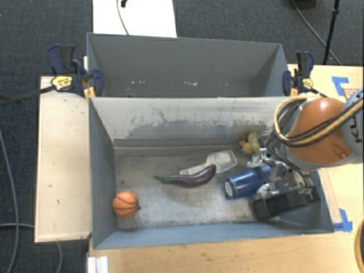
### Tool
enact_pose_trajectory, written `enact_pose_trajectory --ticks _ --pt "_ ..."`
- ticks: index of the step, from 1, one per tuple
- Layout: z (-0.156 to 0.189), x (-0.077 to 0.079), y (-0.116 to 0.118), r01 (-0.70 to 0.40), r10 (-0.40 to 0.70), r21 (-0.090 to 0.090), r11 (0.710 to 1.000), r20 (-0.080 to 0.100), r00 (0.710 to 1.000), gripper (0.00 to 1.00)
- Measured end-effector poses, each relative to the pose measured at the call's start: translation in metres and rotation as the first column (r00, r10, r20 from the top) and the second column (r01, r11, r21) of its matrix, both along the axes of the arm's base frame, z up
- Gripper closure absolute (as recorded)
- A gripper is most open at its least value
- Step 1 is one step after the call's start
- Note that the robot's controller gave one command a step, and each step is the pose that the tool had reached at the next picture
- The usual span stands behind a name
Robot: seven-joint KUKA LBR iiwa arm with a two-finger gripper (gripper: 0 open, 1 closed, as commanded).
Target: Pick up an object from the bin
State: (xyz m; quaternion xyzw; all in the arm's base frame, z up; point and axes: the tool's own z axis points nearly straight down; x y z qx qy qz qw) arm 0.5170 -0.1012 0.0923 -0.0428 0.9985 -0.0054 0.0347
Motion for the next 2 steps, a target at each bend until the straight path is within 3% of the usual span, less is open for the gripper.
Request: enact_pose_trajectory --ticks 1,2 --pt "0.033 -0.008 0.005 -0.002 0.003 0.01 1.0 -0.051 0.999 1.0" --pt "0.065 -0.003 0.001 -0.004 0.004 0.006 1.0 -0.058 0.998 1.0"
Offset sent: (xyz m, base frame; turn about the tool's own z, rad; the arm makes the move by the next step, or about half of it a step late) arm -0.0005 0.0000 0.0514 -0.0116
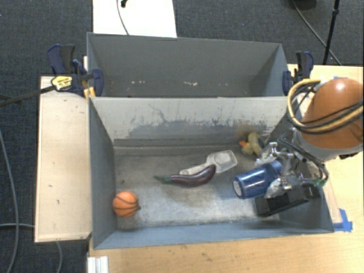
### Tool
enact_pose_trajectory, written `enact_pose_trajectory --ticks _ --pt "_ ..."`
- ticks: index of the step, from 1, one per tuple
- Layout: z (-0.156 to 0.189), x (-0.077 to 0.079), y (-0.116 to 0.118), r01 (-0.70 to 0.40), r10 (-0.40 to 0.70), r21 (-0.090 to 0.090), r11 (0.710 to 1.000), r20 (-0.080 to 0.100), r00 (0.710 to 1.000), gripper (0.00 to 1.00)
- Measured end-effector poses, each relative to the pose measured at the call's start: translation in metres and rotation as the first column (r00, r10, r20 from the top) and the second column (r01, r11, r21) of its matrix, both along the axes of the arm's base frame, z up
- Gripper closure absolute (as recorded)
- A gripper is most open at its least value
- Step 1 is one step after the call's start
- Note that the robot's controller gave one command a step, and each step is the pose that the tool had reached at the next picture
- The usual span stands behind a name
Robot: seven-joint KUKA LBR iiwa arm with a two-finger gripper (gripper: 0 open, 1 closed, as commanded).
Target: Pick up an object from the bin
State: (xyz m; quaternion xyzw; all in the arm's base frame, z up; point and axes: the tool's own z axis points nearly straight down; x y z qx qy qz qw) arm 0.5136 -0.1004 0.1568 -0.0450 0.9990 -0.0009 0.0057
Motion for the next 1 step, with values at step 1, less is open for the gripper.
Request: enact_pose_trajectory --ticks 1 --pt "0.0657 0.0037 -0.0077 0.014 -0.014 0.001 1.0 -0.01 1.0 1.0"
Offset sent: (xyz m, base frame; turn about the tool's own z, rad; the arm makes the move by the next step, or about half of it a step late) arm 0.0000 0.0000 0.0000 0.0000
